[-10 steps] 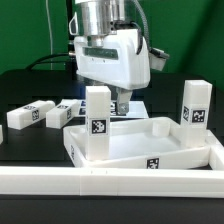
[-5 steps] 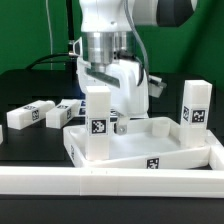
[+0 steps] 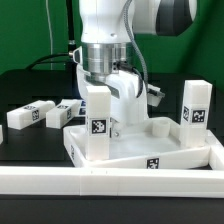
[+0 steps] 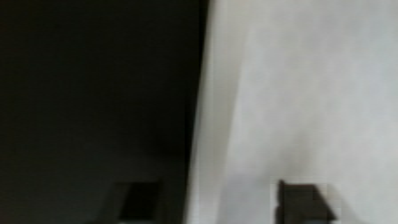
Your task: Assemble desk
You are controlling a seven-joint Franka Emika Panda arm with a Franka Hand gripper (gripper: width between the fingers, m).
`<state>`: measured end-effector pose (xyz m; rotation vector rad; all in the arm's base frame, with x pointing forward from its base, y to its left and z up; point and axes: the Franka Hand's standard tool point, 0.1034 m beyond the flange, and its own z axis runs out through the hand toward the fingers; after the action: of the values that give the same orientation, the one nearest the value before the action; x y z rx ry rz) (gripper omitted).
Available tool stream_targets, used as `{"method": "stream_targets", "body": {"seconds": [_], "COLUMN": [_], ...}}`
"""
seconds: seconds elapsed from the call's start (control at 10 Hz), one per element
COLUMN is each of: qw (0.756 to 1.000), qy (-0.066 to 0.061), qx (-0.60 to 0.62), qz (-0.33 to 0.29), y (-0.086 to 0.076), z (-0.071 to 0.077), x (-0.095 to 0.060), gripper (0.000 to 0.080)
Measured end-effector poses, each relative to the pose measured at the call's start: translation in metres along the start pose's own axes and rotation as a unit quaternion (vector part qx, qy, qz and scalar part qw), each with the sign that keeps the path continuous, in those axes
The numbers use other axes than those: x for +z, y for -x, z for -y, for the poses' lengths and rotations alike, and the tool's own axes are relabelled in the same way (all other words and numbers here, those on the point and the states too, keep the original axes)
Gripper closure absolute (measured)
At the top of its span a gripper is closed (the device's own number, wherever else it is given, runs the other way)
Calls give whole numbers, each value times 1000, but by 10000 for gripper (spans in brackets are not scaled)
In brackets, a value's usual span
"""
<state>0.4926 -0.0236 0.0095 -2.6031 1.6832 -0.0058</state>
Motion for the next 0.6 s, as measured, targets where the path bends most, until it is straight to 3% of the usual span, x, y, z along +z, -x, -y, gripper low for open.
{"method": "stream_targets", "body": {"seconds": [0.1,0.2,0.6], "qw": [1000,1000,1000], "qy": [1,2,4], "qx": [0,3,-13], "qz": [1,1,-2], "y": [0,-2,-11], "z": [-1,-3,-9], "x": [0,0,0], "gripper": [558,727,738]}}
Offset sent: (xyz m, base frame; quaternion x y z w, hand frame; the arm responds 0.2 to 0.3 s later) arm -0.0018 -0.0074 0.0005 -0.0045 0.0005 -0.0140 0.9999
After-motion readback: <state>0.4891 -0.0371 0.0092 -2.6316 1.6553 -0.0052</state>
